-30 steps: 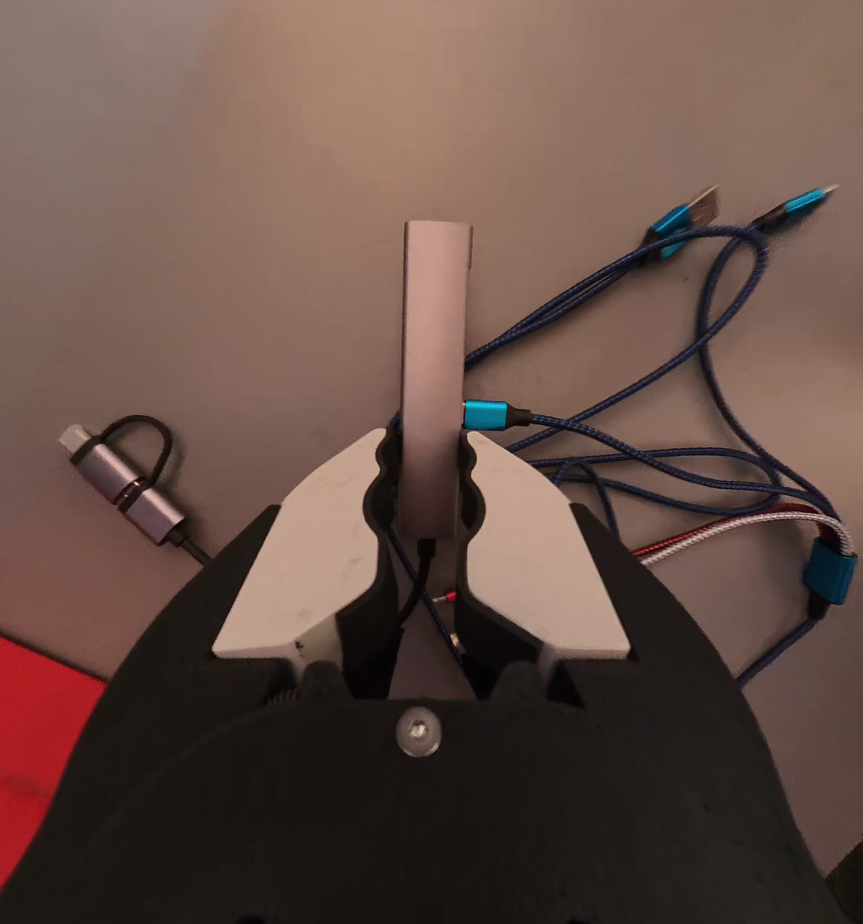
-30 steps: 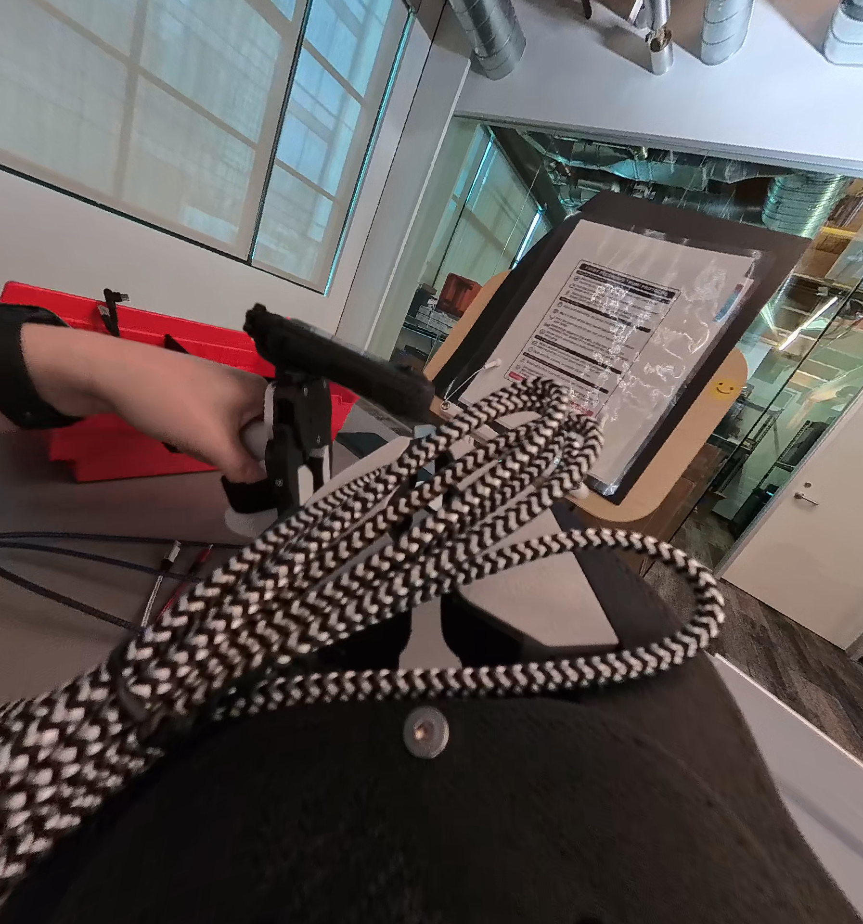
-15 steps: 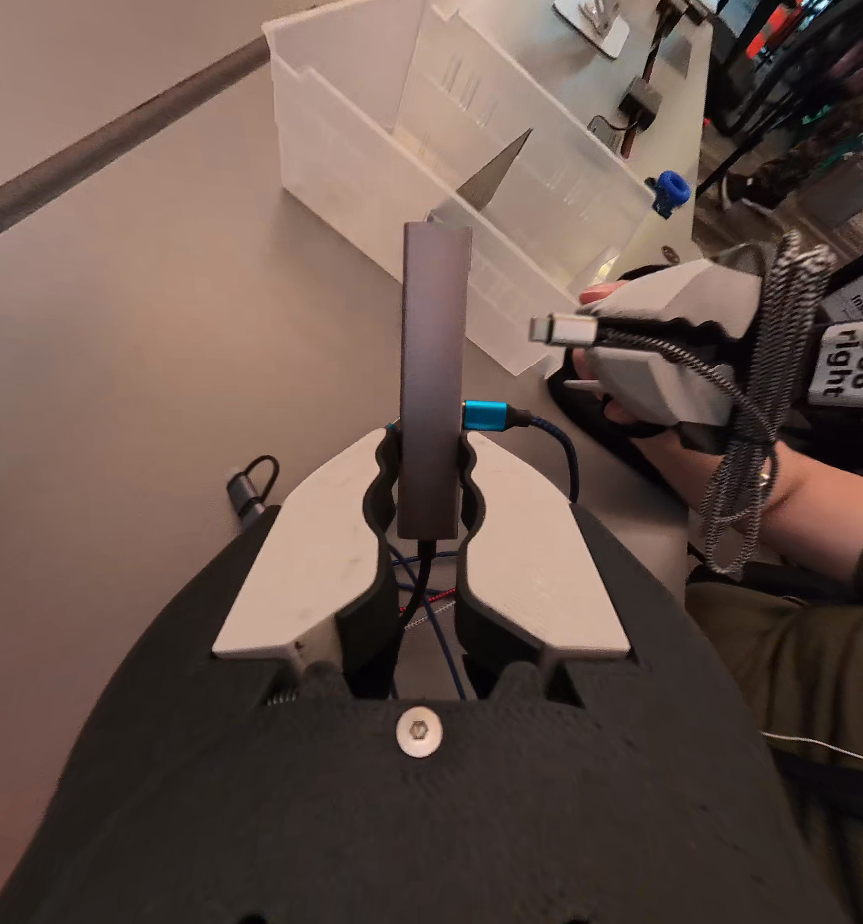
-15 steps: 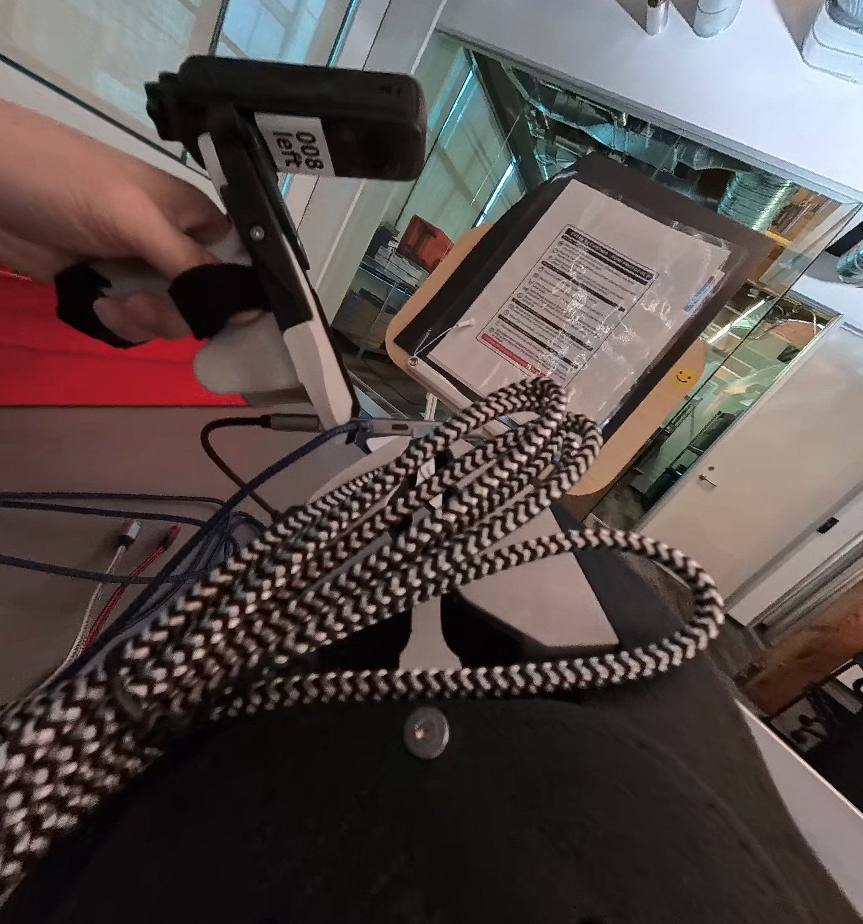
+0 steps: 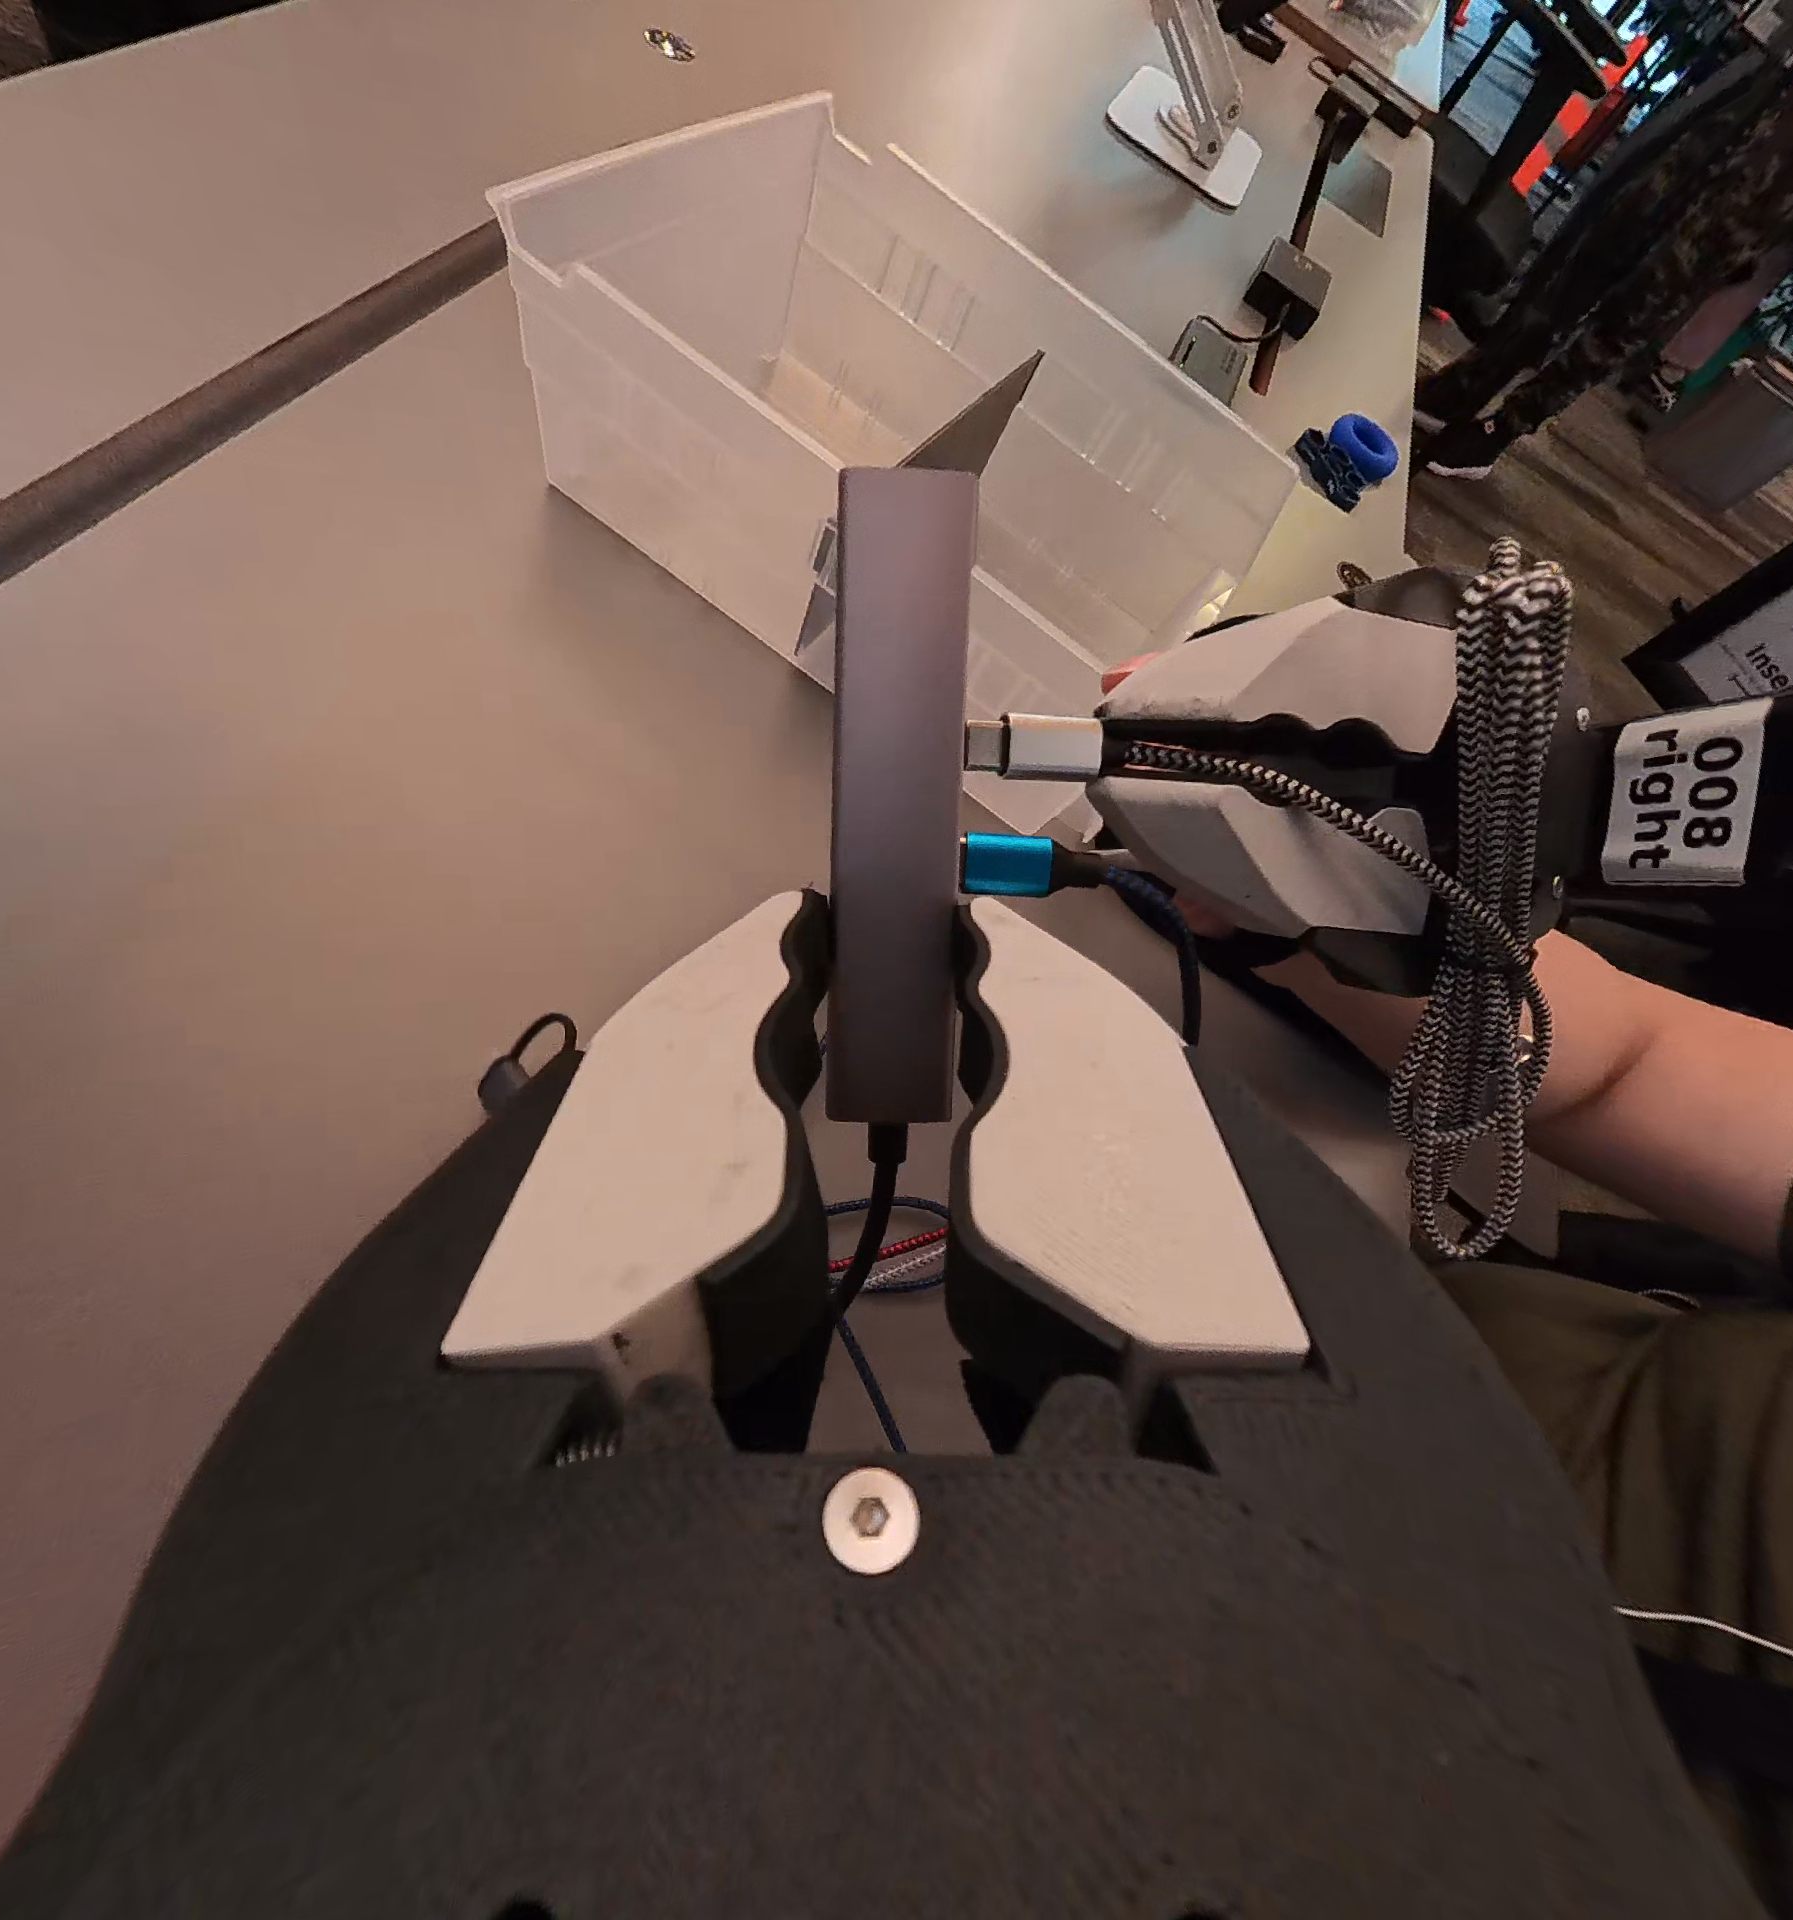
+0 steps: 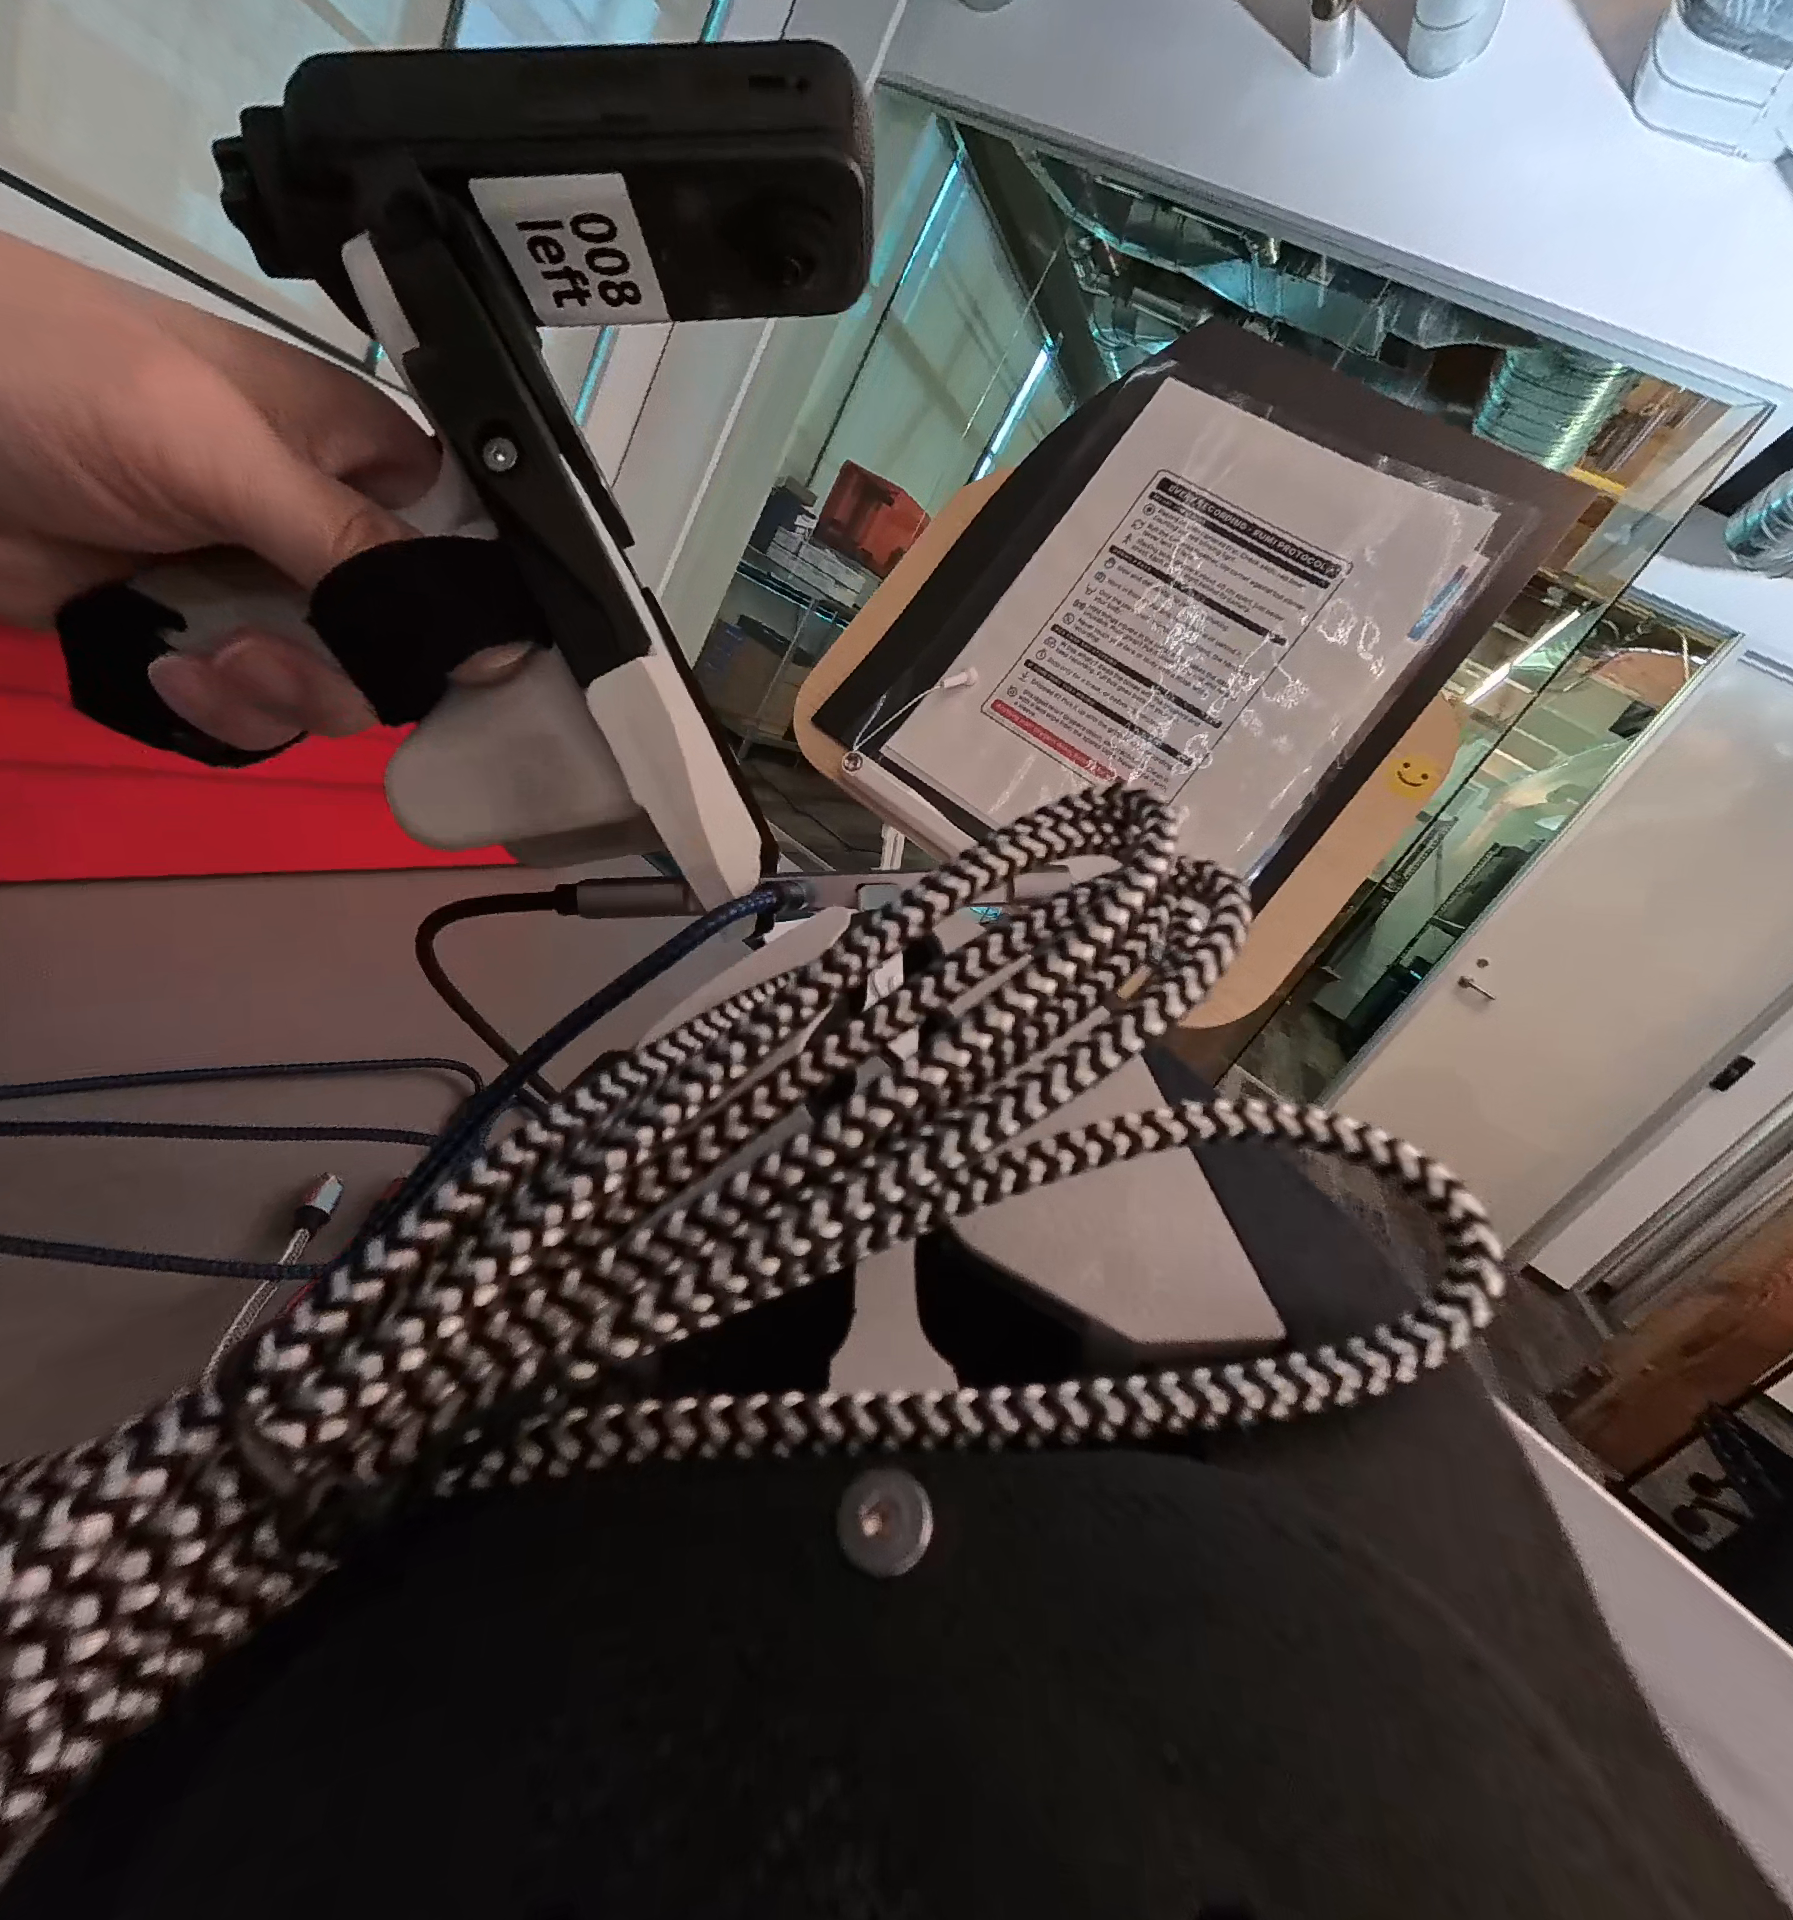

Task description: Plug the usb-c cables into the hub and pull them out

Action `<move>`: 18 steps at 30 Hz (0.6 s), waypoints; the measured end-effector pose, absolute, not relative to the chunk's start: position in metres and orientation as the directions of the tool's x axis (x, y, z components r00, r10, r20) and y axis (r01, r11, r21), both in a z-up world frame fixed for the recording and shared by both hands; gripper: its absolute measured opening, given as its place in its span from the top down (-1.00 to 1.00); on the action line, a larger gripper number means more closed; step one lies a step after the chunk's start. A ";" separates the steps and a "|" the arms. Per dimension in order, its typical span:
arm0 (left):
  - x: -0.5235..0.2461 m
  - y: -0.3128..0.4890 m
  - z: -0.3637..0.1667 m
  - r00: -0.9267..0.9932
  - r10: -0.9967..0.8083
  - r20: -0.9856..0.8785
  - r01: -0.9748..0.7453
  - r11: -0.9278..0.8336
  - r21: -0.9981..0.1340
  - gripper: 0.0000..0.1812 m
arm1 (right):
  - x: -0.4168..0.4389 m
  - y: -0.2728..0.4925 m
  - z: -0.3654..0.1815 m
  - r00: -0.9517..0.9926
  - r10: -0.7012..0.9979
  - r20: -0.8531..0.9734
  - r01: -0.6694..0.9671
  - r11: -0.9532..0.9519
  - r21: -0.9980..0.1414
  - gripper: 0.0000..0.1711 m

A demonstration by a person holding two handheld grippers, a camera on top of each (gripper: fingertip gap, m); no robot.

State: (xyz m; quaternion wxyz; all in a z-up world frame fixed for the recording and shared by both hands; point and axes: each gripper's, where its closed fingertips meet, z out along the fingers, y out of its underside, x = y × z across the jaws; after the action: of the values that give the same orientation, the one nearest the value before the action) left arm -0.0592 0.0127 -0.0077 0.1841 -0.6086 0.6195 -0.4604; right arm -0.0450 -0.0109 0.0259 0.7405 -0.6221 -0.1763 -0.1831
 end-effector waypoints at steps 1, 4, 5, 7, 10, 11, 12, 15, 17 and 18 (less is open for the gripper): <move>-0.059 0.012 -0.008 -0.190 -0.923 0.336 -0.584 -0.169 -0.794 0.76 | -0.045 -0.011 0.026 0.874 -0.049 0.484 0.485 0.159 -0.860 0.68; -0.058 0.011 -0.008 -0.187 -0.920 0.346 -0.579 -0.181 -0.795 0.76 | -0.045 -0.010 0.025 0.888 -0.037 0.459 0.459 0.158 -0.874 0.92; -0.057 0.010 -0.008 -0.183 -0.919 0.348 -0.577 -0.186 -0.795 0.76 | -0.044 -0.010 0.025 0.890 -0.036 0.454 0.454 0.158 -0.877 0.92; -0.056 0.010 -0.006 -0.181 -0.922 0.343 -0.569 -0.186 -0.801 0.76 | -0.043 -0.011 0.026 0.893 -0.036 0.449 0.448 0.159 -0.880 0.73; -0.055 0.010 -0.002 -0.190 -0.938 0.289 -0.542 -0.145 -0.828 0.76 | -0.042 -0.012 0.028 0.894 -0.045 0.446 0.447 0.167 -0.879 0.92; -0.054 0.010 -0.001 -0.192 -0.951 0.241 -0.529 -0.106 -0.842 0.76 | -0.041 -0.013 0.029 0.893 -0.049 0.447 0.449 0.170 -0.877 0.92; -0.054 0.011 0.000 -0.188 -0.965 0.180 -0.518 -0.059 -0.853 0.76 | -0.041 -0.013 0.030 0.894 -0.050 0.446 0.448 0.169 -0.878 0.92; -0.052 0.012 0.000 -0.158 -0.986 -0.052 -0.509 0.127 -0.851 0.76 | -0.040 -0.013 0.030 0.902 -0.042 0.429 0.429 0.171 -0.887 0.92; -0.051 0.013 -0.002 -0.127 -0.972 -0.200 -0.522 0.237 -0.820 0.76 | -0.041 -0.013 0.030 0.907 -0.034 0.420 0.419 0.177 -0.890 0.92; -0.051 0.014 -0.002 -0.116 -0.961 -0.249 -0.526 0.273 -0.806 0.76 | -0.041 -0.014 0.030 0.908 -0.030 0.418 0.416 0.182 -0.891 0.92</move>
State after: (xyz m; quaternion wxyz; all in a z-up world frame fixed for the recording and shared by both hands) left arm -0.0514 0.0138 -0.0019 0.3933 -0.5359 0.6940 -0.2767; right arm -0.0411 -0.0137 0.0297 0.7530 -0.6221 -0.1550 -0.1480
